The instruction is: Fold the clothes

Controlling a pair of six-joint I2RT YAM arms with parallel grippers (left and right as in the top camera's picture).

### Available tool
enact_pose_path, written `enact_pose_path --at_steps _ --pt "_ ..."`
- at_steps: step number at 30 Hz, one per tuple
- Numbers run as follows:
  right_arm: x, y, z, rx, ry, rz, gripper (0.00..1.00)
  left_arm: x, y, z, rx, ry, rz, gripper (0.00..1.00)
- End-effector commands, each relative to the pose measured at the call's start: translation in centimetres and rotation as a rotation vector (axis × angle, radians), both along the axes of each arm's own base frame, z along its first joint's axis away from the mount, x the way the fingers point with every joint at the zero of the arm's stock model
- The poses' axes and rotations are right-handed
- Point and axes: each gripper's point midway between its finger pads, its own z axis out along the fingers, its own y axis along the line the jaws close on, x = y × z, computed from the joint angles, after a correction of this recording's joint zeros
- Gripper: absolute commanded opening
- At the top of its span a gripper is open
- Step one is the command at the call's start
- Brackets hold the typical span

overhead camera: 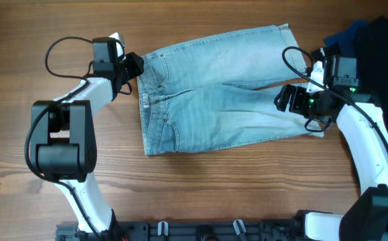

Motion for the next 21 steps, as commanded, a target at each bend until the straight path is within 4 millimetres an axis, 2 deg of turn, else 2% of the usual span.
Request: enact_pose_path --at_steps 1,4,12,15,18,21 --pt "-0.2 0.4 -0.4 0.013 0.011 0.008 0.99 -0.3 0.0 -0.8 0.015 0.025 -0.011 0.33" --pt "-0.2 0.4 -0.4 0.013 0.011 0.008 0.99 -0.5 0.6 -1.2 0.042 0.041 0.013 0.34" --pt "-0.2 0.4 -0.4 0.013 0.011 0.008 0.99 -0.6 -1.0 -1.3 0.043 0.038 -0.017 0.38" --pt "-0.2 0.4 -0.4 0.013 0.011 0.008 0.99 -0.6 -0.9 -1.4 0.052 0.041 -0.012 0.39" --pt "-0.2 0.4 -0.4 0.013 0.011 0.008 1.0 -0.8 -0.8 -2.4 0.056 0.059 -0.01 0.39" --pt "-0.2 0.4 -0.4 0.013 0.011 0.008 1.0 -1.4 -1.0 -4.7 0.058 0.107 -0.014 0.39"
